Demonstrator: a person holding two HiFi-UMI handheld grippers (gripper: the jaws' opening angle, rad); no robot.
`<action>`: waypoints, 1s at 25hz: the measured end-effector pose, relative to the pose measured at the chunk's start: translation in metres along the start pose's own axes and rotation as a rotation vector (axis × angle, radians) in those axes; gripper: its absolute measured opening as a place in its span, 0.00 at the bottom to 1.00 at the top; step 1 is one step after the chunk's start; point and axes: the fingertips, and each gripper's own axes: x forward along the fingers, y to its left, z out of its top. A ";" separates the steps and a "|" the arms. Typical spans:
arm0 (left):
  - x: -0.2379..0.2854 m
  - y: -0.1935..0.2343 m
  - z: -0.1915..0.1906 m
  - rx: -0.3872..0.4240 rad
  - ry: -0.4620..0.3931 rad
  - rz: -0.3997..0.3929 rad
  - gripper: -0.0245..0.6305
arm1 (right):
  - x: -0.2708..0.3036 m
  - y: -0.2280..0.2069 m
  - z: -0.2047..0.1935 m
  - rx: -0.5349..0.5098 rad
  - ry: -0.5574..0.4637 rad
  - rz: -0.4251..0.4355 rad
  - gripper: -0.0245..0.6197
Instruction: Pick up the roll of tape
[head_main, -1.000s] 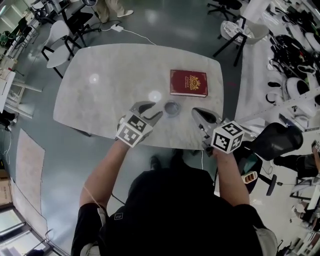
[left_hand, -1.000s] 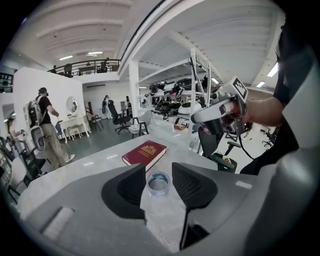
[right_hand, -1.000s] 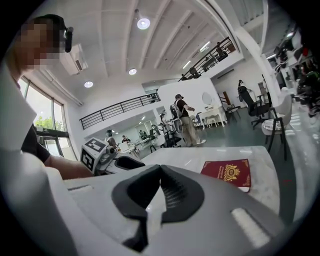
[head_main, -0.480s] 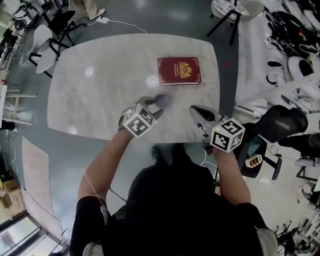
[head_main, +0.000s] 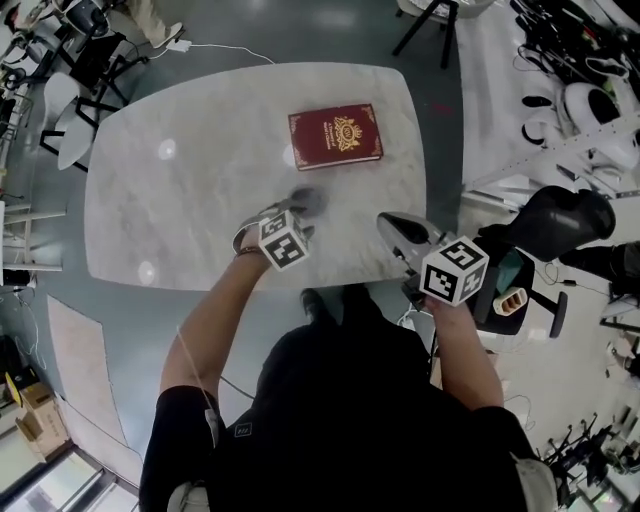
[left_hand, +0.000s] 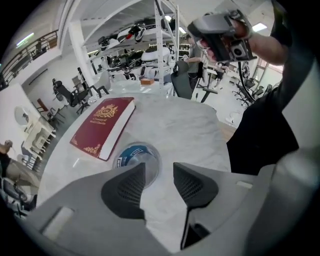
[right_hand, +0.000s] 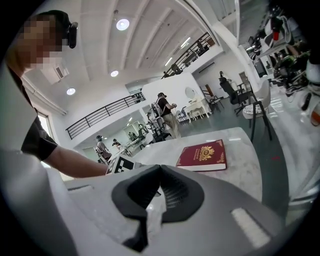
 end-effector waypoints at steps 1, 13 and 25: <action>0.005 -0.001 -0.001 0.016 0.013 -0.003 0.32 | -0.001 -0.003 -0.001 0.004 0.000 -0.005 0.04; 0.042 -0.003 -0.007 0.071 0.128 -0.032 0.22 | -0.005 -0.018 0.004 0.012 0.008 -0.005 0.04; 0.003 0.012 0.002 -0.124 0.073 -0.011 0.12 | 0.000 -0.023 0.032 -0.030 0.002 0.065 0.04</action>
